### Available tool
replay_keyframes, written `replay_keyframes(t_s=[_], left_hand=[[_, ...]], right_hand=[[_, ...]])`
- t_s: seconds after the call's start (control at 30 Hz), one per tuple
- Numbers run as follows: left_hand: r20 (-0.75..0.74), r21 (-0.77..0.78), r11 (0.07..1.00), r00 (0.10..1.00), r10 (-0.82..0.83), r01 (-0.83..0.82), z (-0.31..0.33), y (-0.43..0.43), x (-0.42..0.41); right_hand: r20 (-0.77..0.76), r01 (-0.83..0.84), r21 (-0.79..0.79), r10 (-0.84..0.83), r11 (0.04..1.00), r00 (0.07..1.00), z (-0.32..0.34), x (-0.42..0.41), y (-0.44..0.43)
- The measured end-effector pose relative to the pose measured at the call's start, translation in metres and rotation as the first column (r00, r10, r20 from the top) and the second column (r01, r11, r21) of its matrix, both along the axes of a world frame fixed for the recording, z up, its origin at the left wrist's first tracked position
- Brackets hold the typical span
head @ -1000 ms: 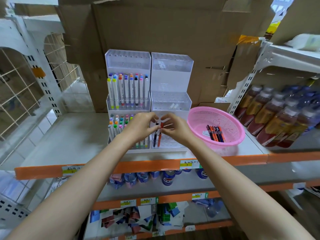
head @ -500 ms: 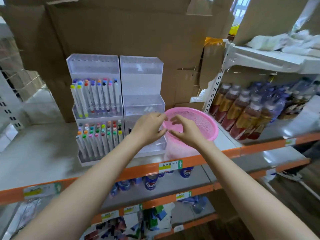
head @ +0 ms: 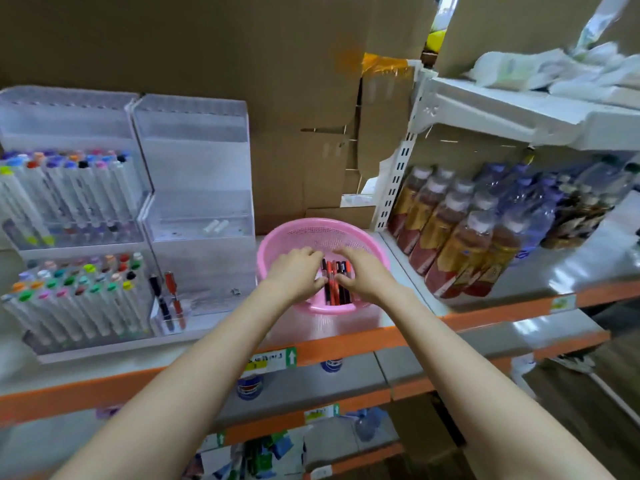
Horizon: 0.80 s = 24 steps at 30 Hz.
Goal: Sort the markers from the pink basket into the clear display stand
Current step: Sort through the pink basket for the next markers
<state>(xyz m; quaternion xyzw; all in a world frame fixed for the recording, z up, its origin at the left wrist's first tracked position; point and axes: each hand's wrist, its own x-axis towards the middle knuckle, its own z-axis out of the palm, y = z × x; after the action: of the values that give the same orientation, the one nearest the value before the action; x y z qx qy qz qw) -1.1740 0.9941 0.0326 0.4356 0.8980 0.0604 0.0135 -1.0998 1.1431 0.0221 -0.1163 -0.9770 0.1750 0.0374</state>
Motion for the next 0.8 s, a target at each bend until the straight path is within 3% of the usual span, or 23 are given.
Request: replay_keyframes(t_s=[0.3,0.47,0.57,0.8], left_hand=[[0.25,-0.226,0.972,0.961,0.118,-0.06,-0.034,0.031,-0.019],[0.28,-0.33,0.944,0.952,0.124,-0.026,-0.043,0.04,-0.018],[0.272,-0.314,0.947,0.949,0.16,-0.07,-0.045,0.04,-0.019],[0.2,-0.115,0.974,0.956,0.216,-0.196,-0.043,0.042,-0.017]], right_hand=[[0.21,-0.049,0.072,0.033,0.996,0.977,-0.023,-0.041,0.015],[0.148,-0.03,0.079,0.018,0.996,0.989,-0.029,-0.05,0.02],[0.114,-0.023,0.017,0.021,1.0,0.993,-0.03,-0.052,0.021],[0.074,0.017,-0.094,-0.01,0.995,0.997,-0.029,-0.051,0.019]])
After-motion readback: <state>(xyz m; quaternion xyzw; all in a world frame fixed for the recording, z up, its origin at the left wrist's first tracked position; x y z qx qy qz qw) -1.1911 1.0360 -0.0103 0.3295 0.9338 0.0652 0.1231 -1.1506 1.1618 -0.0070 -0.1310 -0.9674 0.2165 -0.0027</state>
